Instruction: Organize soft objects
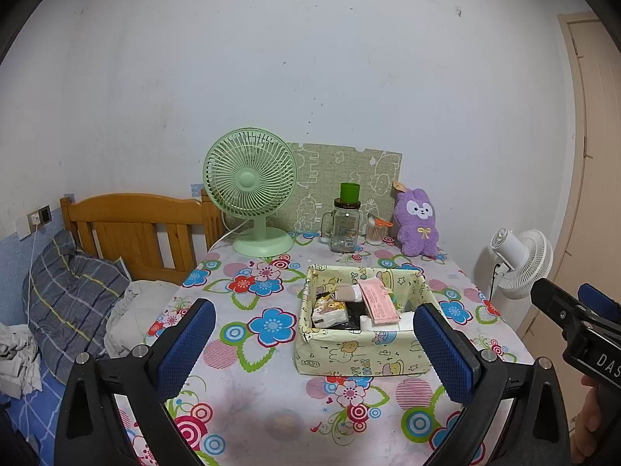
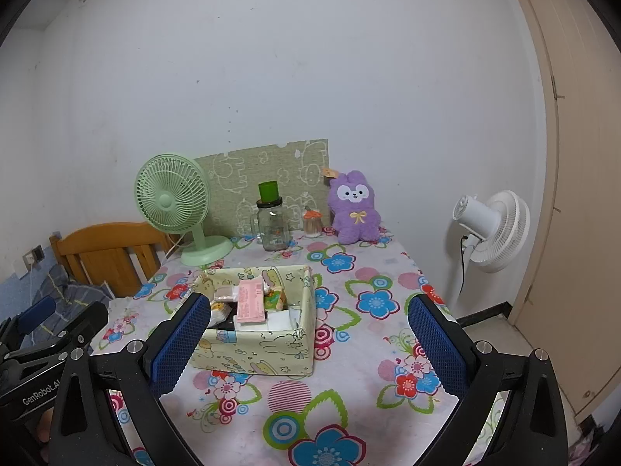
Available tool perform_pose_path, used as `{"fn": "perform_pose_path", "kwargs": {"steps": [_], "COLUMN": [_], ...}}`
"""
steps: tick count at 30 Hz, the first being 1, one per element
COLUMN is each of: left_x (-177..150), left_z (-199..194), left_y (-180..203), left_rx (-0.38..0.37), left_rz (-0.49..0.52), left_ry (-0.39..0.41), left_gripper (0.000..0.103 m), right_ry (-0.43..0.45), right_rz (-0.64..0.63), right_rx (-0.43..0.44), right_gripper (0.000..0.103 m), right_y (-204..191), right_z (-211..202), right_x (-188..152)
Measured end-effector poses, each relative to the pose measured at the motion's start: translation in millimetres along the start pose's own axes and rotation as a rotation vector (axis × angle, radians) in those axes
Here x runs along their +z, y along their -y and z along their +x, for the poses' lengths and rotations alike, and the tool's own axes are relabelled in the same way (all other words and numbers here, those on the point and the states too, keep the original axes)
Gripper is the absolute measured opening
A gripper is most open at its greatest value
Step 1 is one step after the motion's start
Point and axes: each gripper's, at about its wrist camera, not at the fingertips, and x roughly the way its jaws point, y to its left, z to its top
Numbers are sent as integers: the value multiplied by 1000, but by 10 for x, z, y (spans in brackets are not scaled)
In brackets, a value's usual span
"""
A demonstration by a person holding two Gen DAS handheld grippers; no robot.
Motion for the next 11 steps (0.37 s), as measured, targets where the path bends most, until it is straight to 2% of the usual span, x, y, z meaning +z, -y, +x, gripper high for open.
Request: {"fn": "perform_pose_path", "kwargs": {"steps": [11], "left_x": [0], "left_z": [-8], "left_y": [9], "left_rx": [-1], "left_rz": [1], "left_ry": [0], "left_gripper": [103], "right_ry": [-1], "right_rz": [-1], "right_rx": [0], "right_gripper": [103], "right_y": [-2], "right_z": [1], "right_x": [1]}}
